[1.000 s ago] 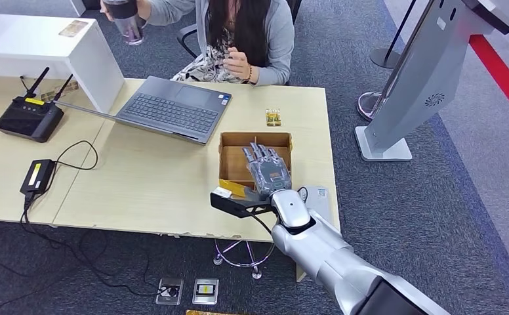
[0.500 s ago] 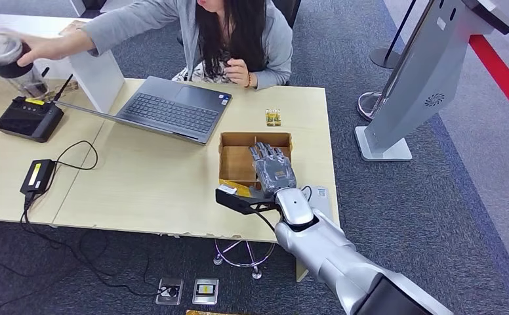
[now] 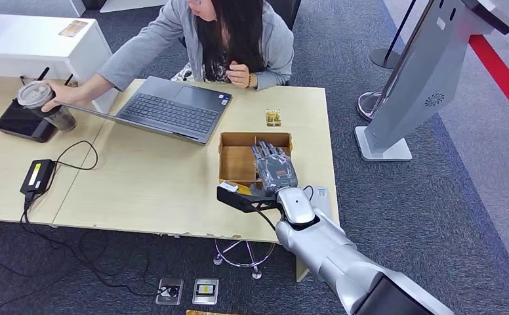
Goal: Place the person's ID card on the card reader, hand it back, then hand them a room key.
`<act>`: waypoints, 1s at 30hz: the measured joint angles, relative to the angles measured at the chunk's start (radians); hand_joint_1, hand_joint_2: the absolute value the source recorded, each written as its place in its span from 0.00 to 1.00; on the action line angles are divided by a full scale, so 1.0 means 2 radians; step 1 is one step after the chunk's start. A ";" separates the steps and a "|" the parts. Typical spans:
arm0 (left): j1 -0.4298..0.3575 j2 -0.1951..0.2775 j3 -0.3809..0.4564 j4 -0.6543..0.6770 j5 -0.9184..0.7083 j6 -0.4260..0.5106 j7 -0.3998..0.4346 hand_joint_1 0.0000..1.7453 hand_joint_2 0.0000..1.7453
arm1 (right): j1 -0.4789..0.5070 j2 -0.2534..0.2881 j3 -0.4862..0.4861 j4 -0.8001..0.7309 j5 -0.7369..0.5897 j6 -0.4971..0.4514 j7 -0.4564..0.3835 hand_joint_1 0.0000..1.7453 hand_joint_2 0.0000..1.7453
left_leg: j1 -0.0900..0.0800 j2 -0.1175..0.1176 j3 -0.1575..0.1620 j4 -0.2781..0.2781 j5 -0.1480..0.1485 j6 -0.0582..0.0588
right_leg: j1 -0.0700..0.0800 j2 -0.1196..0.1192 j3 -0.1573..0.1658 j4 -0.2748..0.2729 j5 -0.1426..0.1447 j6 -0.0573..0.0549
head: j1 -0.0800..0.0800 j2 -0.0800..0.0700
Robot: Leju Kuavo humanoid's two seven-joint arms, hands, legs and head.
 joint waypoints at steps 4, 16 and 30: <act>0.000 0.000 0.000 0.000 -0.003 0.000 0.002 0.00 0.00 | -0.002 -0.001 0.000 0.000 -0.003 0.000 0.000 0.00 1.00 | 0.000 0.000 0.000 0.000 0.000 0.000 | 0.000 0.000 0.000 0.000 0.000 0.000 | 0.000 0.000; 0.000 0.000 0.000 0.000 -0.007 0.000 0.002 0.00 0.00 | -0.005 -0.005 0.000 0.000 -0.015 -0.001 -0.010 0.00 1.00 | 0.000 0.000 0.000 0.000 0.000 0.000 | 0.000 0.000 0.000 0.000 0.000 0.000 | 0.000 0.000; 0.000 0.000 0.000 0.000 -0.024 0.000 0.004 0.00 0.00 | -0.005 -0.032 0.009 -0.071 -0.016 0.022 0.015 0.00 1.00 | 0.000 0.000 0.000 0.000 0.000 0.000 | 0.000 0.000 0.000 0.000 0.000 0.000 | 0.000 0.000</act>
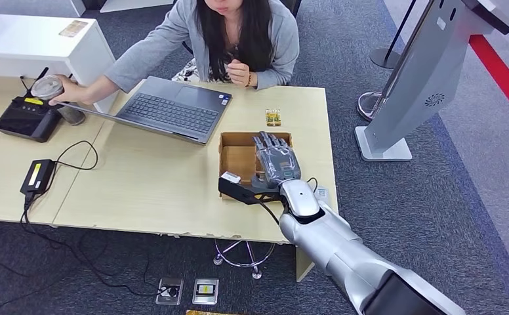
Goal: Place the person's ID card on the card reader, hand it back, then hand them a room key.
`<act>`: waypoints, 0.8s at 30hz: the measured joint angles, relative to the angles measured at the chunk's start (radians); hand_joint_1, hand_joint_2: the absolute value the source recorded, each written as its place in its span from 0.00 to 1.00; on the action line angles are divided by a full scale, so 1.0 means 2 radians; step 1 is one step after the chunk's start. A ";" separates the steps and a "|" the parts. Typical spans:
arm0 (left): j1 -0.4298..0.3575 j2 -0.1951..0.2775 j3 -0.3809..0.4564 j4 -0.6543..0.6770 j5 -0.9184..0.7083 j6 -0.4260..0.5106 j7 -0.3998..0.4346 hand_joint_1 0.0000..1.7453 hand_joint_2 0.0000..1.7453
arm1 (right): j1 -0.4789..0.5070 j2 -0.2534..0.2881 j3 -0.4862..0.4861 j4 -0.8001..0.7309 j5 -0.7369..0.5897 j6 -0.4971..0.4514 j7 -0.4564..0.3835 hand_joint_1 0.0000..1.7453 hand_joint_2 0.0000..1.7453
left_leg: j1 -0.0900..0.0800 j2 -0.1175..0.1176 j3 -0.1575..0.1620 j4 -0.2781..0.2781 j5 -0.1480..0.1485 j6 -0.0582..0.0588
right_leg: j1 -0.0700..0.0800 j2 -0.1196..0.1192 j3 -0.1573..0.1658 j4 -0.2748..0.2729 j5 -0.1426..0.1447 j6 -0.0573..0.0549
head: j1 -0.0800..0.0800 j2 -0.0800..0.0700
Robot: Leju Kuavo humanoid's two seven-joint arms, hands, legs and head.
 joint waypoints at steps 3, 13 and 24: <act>0.000 0.000 0.001 0.000 -0.004 0.000 0.000 0.00 0.00 | 0.000 -0.017 0.009 -0.040 0.000 0.005 0.011 0.00 1.00 | 0.000 0.000 0.000 0.000 0.000 0.000 | 0.000 0.000 0.000 0.000 0.000 0.000 | 0.000 0.000; 0.000 0.000 0.002 0.000 -0.009 0.000 -0.003 0.00 0.00 | 0.000 -0.065 0.032 -0.169 -0.019 0.032 0.025 0.00 1.00 | 0.000 0.000 0.000 0.000 0.000 0.000 | 0.000 0.000 0.000 0.000 0.000 0.000 | 0.000 0.000; 0.001 0.000 0.002 0.000 -0.014 0.000 -0.003 0.00 0.00 | 0.000 -0.076 0.066 -0.184 -0.108 0.089 0.022 0.00 1.00 | 0.000 0.000 0.000 0.000 0.000 0.000 | 0.000 0.000 0.000 0.000 0.000 0.000 | 0.000 0.000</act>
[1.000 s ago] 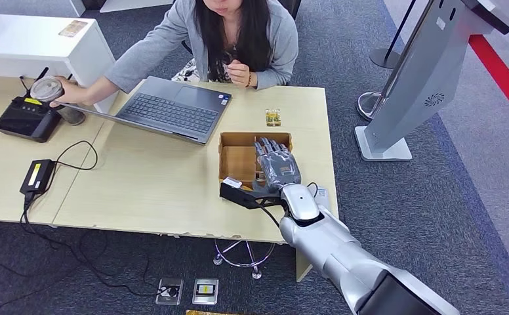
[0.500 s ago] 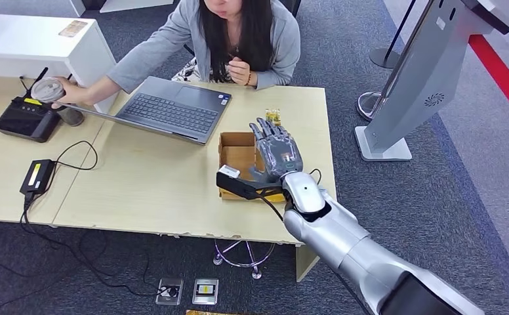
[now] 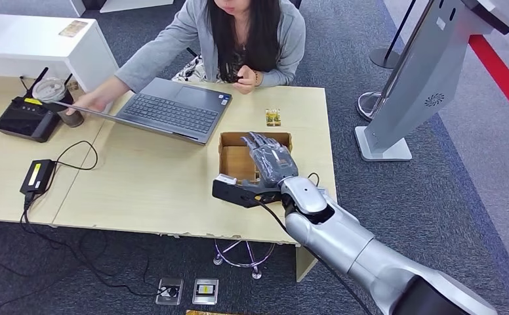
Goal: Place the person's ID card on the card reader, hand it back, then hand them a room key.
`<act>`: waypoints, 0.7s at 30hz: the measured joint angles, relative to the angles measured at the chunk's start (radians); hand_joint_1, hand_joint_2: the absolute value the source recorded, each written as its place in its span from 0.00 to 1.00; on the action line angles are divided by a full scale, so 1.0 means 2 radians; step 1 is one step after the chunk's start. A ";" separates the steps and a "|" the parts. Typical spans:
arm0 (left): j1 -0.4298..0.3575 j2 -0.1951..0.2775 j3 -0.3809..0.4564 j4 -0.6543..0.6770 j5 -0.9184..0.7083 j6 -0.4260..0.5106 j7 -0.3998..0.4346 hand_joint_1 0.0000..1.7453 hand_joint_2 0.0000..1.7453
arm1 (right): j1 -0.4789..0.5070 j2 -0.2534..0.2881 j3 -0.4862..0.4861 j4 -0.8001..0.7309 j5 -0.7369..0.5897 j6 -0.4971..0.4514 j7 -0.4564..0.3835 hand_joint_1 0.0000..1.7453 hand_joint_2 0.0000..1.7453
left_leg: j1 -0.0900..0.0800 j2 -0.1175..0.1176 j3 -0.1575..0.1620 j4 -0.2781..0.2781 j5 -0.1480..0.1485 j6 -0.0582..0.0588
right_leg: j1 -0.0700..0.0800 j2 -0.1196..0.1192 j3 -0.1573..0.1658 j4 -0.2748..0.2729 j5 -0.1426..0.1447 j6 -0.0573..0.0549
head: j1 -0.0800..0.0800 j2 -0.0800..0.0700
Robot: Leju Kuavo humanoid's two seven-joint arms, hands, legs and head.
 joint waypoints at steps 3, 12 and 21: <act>0.000 0.000 0.002 0.000 -0.001 0.000 0.000 0.00 0.00 | -0.001 -0.002 0.005 0.000 -0.007 0.000 -0.001 0.00 1.00 | 0.000 0.000 0.000 0.000 0.000 0.000 | 0.000 0.000 0.000 0.000 0.000 0.000 | 0.000 0.000; 0.000 0.000 0.008 0.000 -0.001 0.000 -0.004 0.00 0.00 | -0.006 -0.007 0.018 0.000 -0.011 -0.010 0.002 0.00 1.00 | 0.000 0.000 0.000 0.000 0.000 0.000 | 0.000 0.000 0.000 0.000 0.000 0.000 | 0.000 0.000; 0.000 0.000 0.013 0.000 -0.003 0.000 -0.004 0.00 0.00 | -0.016 -0.009 0.025 0.008 0.013 -0.032 0.021 0.00 1.00 | 0.000 0.000 0.000 0.000 0.000 0.000 | 0.000 0.000 0.000 0.000 0.000 0.000 | 0.000 0.000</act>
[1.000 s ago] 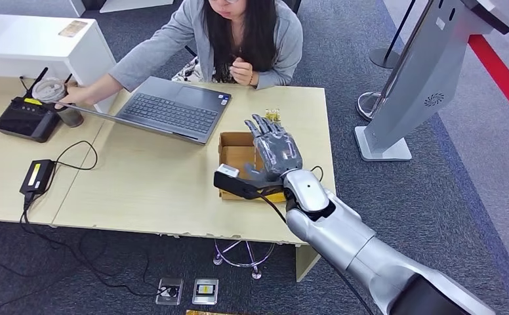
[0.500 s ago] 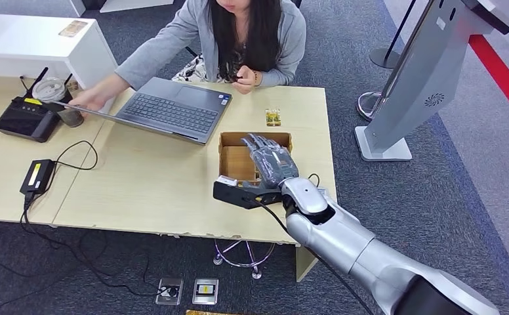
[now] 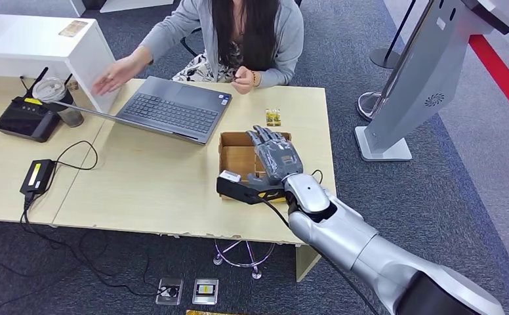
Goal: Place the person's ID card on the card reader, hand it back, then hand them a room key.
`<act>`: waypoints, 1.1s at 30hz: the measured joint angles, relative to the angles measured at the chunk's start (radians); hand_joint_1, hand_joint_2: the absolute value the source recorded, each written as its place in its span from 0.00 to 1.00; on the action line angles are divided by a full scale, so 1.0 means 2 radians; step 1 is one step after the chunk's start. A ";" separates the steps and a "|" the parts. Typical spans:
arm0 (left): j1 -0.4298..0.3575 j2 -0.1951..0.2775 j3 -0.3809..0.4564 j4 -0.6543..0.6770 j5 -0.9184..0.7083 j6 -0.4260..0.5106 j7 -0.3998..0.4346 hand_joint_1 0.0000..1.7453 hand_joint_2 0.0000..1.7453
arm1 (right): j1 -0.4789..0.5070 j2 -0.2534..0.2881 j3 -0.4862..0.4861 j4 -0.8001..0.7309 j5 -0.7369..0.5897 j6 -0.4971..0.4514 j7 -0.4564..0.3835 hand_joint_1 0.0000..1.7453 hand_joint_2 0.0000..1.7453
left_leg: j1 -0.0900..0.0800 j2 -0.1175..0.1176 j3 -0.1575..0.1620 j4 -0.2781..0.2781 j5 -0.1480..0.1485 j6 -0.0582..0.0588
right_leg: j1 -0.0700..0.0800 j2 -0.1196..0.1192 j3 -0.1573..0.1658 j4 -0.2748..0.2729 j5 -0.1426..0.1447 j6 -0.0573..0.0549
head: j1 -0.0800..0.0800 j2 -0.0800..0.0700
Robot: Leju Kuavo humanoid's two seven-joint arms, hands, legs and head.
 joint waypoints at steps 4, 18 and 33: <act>0.000 0.000 0.002 0.000 -0.001 0.000 0.000 0.00 0.00 | 0.000 0.000 0.001 0.005 0.003 -0.002 0.004 0.00 1.00 | 0.000 0.000 0.000 0.000 0.000 0.000 | 0.000 0.000 0.000 0.000 0.000 0.000 | 0.000 0.000; 0.000 0.000 0.008 0.000 -0.004 0.000 0.005 0.00 0.00 | 0.000 0.000 0.005 0.018 0.001 0.007 0.004 0.00 1.00 | 0.000 0.000 0.000 0.000 0.000 0.000 | 0.000 0.000 0.000 0.000 0.000 0.000 | 0.000 0.000; 0.000 -0.002 0.011 0.000 -0.011 0.000 0.011 0.00 0.00 | 0.000 0.000 0.009 0.023 -0.003 0.020 0.005 0.00 1.00 | 0.000 0.000 0.000 0.000 0.000 0.000 | 0.000 0.000 0.000 0.000 0.000 0.000 | 0.000 0.000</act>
